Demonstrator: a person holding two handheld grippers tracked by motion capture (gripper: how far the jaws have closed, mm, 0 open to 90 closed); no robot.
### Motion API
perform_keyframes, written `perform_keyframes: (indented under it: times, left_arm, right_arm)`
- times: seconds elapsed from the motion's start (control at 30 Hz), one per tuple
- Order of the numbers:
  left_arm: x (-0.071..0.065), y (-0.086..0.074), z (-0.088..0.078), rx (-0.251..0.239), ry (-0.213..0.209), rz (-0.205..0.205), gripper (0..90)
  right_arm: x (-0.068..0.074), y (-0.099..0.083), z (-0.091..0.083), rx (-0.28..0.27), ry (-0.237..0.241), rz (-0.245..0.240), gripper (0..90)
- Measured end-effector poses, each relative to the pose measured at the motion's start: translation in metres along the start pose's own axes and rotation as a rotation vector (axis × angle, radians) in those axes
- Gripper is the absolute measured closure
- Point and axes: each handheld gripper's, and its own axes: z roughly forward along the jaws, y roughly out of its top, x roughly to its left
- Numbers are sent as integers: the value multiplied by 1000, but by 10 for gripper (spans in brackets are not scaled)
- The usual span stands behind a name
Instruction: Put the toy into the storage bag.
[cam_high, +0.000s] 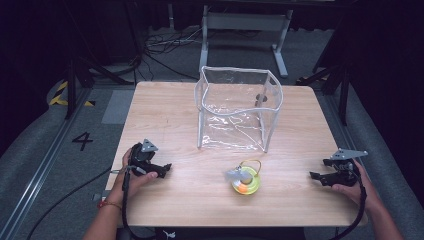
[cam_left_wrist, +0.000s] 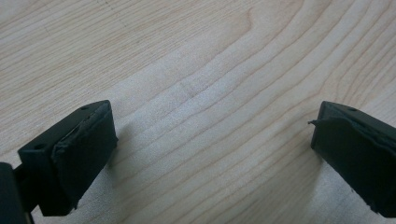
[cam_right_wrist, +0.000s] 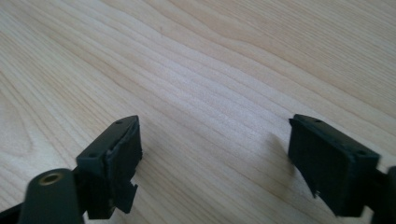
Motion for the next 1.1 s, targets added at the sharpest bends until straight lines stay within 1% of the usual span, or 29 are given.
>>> perform_keyframes:
  times: [0.03, 0.07, 0.13, 0.2, 0.23, 0.3, 0.37, 0.43, 0.57, 0.6, 0.63, 0.73, 0.83, 0.87, 0.9, 0.93, 1.0, 1.03, 1.1]
  left_arm:
    - [0, 0, 0, 0, 0, 0, 5]
    - [0, 0, 0, 0, 0, -1, 5]
    - [0, 0, 0, 0, 0, 0, 5]
    - [0, 0, 0, 0, 0, 0, 5]
    - [0, 0, 0, 0, 0, -1, 5]
    - [0, 0, 0, 0, 0, -1, 5]
    - [0, 0, 0, 0, 0, 0, 5]
    - [0, 0, 0, 0, 0, 0, 5]
    - [0, 0, 0, 0, 0, 0, 5]
    - [0, 0, 0, 0, 0, 0, 5]
    - [0, 0, 0, 0, 0, 0, 5]
    - [0, 0, 0, 0, 0, 0, 5]
    - [0, 0, 0, 0, 0, -1, 5]
    - [0, 0, 0, 0, 0, -1, 5]
    - [0, 0, 0, 0, 0, -1, 5]
    - [0, 0, 0, 0, 0, 0, 5]
    - [0, 0, 0, 0, 0, 0, 5]
    - [0, 0, 0, 0, 0, 0, 5]
    - [0, 0, 0, 0, 0, 0, 5]
  right_arm:
    - [0, 2, -2, -9, 26, -2, 182]
    - [1, 4, -3, -17, 40, -7, 184]
    - [4, 7, -6, -18, 29, -30, 171]
    - [8, 11, -7, -13, 44, -54, 184]
    - [9, 13, -8, -1, 41, -68, 194]
    - [13, 16, -9, 34, 52, -87, 200]
    - [16, 21, -11, 47, 67, -99, 214]
    - [20, 27, -13, 63, 79, -126, 217]
    - [29, 38, -18, 70, 106, -169, 216]
    - [29, 38, -18, 70, 106, -169, 216]
    - [33, 44, -21, 79, 110, -182, 204]
    - [40, 53, -25, 87, 130, -211, 200]
    - [48, 64, -30, 89, 139, -248, 200]
    - [48, 64, -30, 89, 139, -248, 200]
    - [53, 70, -32, 92, 145, -269, 201]
    - [55, 72, -33, 94, 149, -275, 201]
    - [57, 76, -34, 92, 153, -284, 203]
    - [60, 81, -34, 101, 148, -296, 204]
    - [64, 85, -34, 107, 156, -316, 210]
